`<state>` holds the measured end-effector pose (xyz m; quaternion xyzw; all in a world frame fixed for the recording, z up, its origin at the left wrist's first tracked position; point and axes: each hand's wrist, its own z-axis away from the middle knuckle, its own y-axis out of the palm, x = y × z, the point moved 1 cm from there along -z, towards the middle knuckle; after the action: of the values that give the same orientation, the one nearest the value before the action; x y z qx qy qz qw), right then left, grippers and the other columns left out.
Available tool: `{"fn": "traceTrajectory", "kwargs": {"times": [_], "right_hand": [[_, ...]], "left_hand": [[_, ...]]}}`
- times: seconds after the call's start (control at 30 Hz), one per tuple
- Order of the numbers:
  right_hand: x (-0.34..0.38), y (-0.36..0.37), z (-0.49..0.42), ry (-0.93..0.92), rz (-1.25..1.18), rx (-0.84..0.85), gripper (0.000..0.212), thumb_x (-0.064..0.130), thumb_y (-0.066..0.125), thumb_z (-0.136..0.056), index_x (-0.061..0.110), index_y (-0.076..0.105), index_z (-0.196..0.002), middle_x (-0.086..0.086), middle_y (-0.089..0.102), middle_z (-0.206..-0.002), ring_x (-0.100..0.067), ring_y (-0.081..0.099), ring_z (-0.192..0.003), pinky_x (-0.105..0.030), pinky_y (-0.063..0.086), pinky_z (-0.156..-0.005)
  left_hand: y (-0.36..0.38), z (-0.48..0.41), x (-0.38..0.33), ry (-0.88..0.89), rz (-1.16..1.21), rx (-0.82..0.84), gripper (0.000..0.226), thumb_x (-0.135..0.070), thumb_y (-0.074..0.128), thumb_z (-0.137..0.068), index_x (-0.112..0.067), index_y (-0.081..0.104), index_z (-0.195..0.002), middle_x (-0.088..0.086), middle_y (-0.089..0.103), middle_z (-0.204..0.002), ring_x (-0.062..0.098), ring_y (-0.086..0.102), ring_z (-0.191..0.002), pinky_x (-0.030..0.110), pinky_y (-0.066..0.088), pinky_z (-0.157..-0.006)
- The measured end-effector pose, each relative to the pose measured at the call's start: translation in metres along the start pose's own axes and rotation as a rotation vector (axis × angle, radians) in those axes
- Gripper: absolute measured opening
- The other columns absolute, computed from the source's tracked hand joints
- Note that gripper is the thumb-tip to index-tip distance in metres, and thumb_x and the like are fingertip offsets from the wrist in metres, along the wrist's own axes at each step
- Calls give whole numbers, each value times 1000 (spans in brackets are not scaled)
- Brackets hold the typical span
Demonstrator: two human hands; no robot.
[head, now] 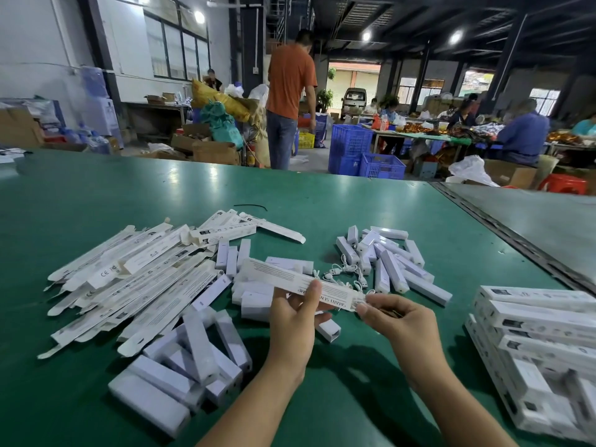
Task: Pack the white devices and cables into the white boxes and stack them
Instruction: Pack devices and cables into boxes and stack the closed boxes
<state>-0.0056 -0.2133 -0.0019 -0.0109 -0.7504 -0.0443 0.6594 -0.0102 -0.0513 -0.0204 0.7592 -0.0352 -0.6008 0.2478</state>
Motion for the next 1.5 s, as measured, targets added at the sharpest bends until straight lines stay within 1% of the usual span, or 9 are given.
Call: {"fn": "traceTrajectory", "kwargs": {"times": [0.23,0.33,0.47,0.7,0.8,0.97,1.17,1.27,1.5], "right_hand": [[-6,3,0,125,-110,-32,33,9,84,-65,4,70,-94,-13,74,-84,-21,70,-75,-27,61,-71],[-7,5,0,188,-218,-34,32,6,80,-66,1,68,-96,-16,75,-88,-23,73,-78,-22,58,-64],[-7,5,-1,229,-134,75,25,-2,76,-76,4,70,-99,-11,76,-89,-14,72,-75,-20,55,-61],[-7,6,2,96,-23,41,19,-3,74,-80,5,70,-97,-7,74,-74,-9,63,-62,-22,53,-62],[-5,8,4,36,45,63,18,-2,77,-77,7,72,-91,-4,73,-71,-7,64,-60,-16,52,-59],[-1,8,6,9,44,154,22,7,82,-72,10,75,-92,-5,76,-83,-7,68,-69,-14,51,-62],[-2,4,4,72,-13,214,27,26,82,-61,9,75,-80,-9,68,-72,-13,58,-62,-19,52,-62],[2,2,5,-29,73,259,31,29,82,-60,8,73,-81,-7,72,-75,-10,62,-64,-17,50,-61],[2,0,6,-183,160,264,17,29,81,-64,18,69,-71,-2,64,-68,-10,54,-62,-18,45,-59]], "left_hand": [[1,4,4,36,-83,43,38,-34,71,-77,-17,59,-109,5,76,-99,22,74,-94,30,61,-75],[0,3,3,28,-62,19,31,-29,70,-82,-17,59,-108,4,77,-97,20,74,-92,28,60,-72],[-1,0,4,13,-71,-26,31,-31,70,-84,-11,58,-104,7,77,-90,23,75,-84,25,59,-66],[-1,-2,7,-109,-5,-26,53,-43,70,-74,-4,54,-107,9,77,-86,25,75,-75,26,58,-62],[-3,-4,7,-120,-12,-44,47,-40,70,-80,-5,54,-108,10,77,-85,24,75,-73,24,57,-60],[-7,-8,3,-151,-4,-64,35,-30,68,-91,-5,55,-110,11,77,-85,24,75,-73,25,57,-60],[-7,-9,1,-215,-24,-38,34,-28,69,-91,-1,57,-108,13,76,-81,20,72,-63,26,57,-57],[-7,-8,1,-246,-25,-13,33,-29,69,-91,-2,59,-106,14,76,-82,20,72,-63,26,56,-56],[-4,-4,-2,-319,-21,46,40,-29,66,-93,5,59,-112,17,76,-84,18,70,-62,24,54,-53]]}}
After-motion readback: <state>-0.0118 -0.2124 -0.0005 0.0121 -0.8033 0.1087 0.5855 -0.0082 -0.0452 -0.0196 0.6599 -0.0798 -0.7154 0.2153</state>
